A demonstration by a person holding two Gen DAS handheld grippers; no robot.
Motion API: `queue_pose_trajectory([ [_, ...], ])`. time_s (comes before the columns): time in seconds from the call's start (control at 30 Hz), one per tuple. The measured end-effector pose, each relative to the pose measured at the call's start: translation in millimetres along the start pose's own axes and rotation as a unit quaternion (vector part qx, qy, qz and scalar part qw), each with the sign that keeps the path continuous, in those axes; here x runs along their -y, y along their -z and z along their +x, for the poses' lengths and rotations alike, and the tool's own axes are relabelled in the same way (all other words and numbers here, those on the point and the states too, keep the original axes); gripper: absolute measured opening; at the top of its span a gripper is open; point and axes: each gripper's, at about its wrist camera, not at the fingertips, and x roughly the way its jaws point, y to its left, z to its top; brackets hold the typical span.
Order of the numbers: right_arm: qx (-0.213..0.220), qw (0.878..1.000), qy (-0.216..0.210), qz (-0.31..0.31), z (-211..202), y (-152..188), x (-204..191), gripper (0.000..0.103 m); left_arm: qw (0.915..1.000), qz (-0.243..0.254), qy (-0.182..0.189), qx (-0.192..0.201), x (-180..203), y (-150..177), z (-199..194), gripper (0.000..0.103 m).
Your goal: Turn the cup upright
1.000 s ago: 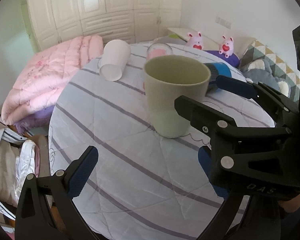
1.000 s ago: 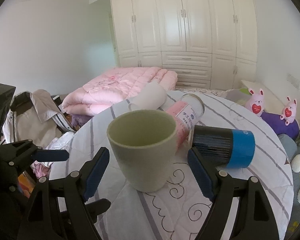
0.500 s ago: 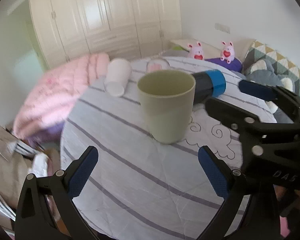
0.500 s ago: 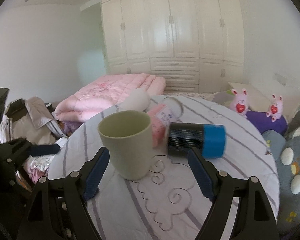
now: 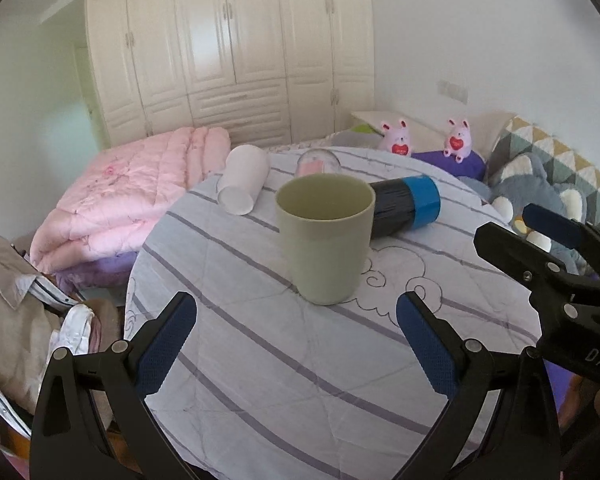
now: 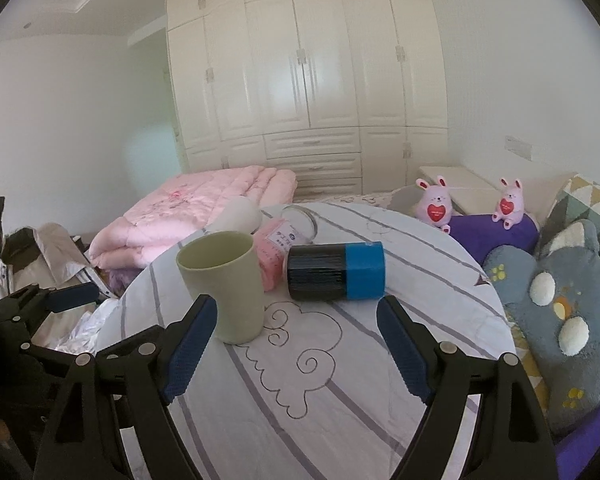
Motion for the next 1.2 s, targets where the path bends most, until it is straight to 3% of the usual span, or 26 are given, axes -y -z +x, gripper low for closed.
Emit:
queue_pose_trajectory([
  [0.5, 0.012, 1.0, 0.013, 0.014, -18, 7, 7, 0.084, 0.9994, -0.012, -0.005, 0.033, 4, 3, -19, 0.101],
  [1.2, 0.102, 0.99, 0.096, -0.03, -56, 6, -20, 0.084, 0.9919, -0.048, -0.018, 0.116, -6, 5, -51, 0.103],
])
